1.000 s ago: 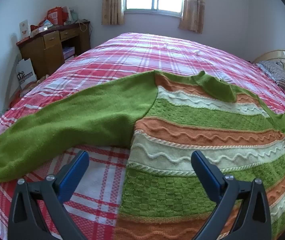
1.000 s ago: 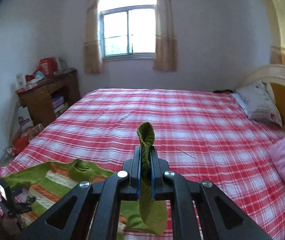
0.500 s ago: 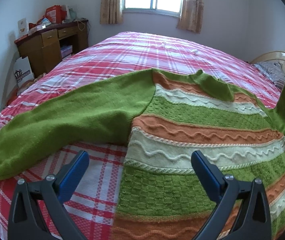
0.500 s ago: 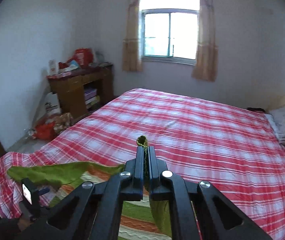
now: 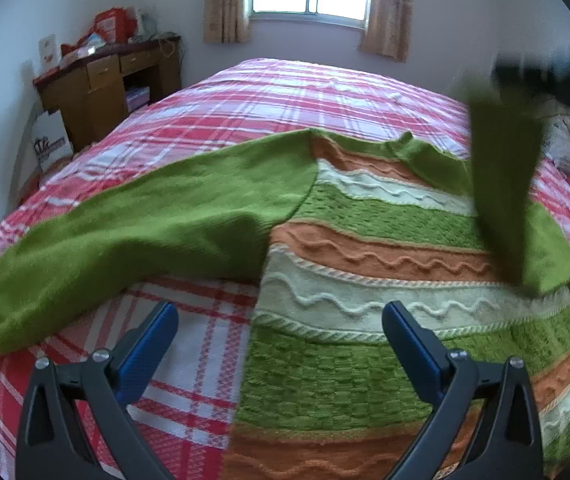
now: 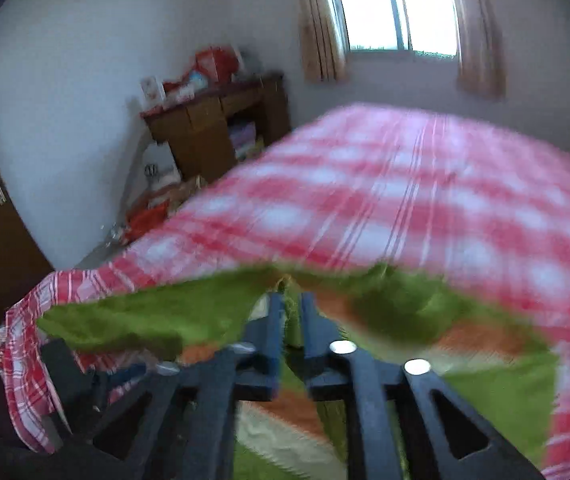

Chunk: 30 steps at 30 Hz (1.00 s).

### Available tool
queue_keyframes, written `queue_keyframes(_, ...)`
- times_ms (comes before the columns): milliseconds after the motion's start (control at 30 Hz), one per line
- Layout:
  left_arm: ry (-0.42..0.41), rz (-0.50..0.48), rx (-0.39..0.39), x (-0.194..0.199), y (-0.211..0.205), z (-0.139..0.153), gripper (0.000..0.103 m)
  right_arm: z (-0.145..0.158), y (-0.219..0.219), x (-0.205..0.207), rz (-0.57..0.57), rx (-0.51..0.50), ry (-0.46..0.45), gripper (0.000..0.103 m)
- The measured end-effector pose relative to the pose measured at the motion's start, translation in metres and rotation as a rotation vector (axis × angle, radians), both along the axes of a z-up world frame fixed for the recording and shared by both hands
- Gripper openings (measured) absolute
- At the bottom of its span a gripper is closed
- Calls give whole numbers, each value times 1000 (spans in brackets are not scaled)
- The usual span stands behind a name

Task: Fold small clothes
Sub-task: 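Carry the sleeve across the sweater body with the right gripper and release, then grasp the folded sleeve cuff with the left gripper, straighten it, release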

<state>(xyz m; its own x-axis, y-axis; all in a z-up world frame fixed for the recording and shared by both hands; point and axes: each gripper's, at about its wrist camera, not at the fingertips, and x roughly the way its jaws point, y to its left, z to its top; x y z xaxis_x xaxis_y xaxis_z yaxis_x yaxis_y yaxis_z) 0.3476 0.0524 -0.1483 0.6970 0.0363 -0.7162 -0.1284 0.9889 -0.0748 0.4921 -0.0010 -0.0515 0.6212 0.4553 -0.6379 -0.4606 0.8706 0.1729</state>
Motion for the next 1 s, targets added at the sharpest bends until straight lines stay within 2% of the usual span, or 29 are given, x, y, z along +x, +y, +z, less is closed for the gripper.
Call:
queue_keyframes(33,1,5,-14,0,3,0,103,-13,-2,-2,-5,18,27,63)
queue_keyframes(67,2,6,-37,-1,6,-1,103,-20,-8,-6,-3,49,37,64)
queue_keyframes(133,5,7,-69,0,10,-2,103,-32,-26,-19,-11,81,49,64)
queue_keyframes(200,9,3,-88,1,12,-3,103,-37,-49,-34,-45,51,38,64)
queue_keyframes(267,9,-2,-77,1,8,-1,103,-42,-77,-51,-93,1,11,65)
queue_keyframes(367,4,-28,-16,0,-1,9,103,-52,-112,-69,-149,-62,-1,65)
queue_keyframes(433,-27,-49,-24,-2,-5,24,103,-63,-131,-80,-179,-101,-5,65)
queue_keyframes(567,-34,-127,-116,12,-17,46,103,-86,-148,-97,-196,-122,2,65)
queue_keyframes(667,5,-151,-111,34,-34,40,100,-100,-143,-105,-170,-120,10,65)
queue_keyframes(733,56,-166,-102,50,-45,28,82,-104,-136,-110,-157,-145,-4,65)
queue_keyframes(767,79,-173,-107,55,-48,22,79,-102,-136,-114,-161,-151,-26,66)
queue_keyframes(800,104,-173,-109,61,-52,15,72,-101,-134,-117,-164,-157,-45,72)
queue_keyframes(833,118,-173,-113,63,-55,10,60,-102,-132,-120,-168,-166,-59,75)
queue_keyframes(900,131,-164,-108,65,-61,1,52,-103,-129,-123,-163,-183,-67,75)
queue_keyframes(967,80,-172,-85,59,-65,2,22,-103,-124,-125,-160,-208,-76,75)
queue_keyframes(1000,83,-187,-89,58,-65,3,7,-104,-121,-125,-161,-224,-81,75)
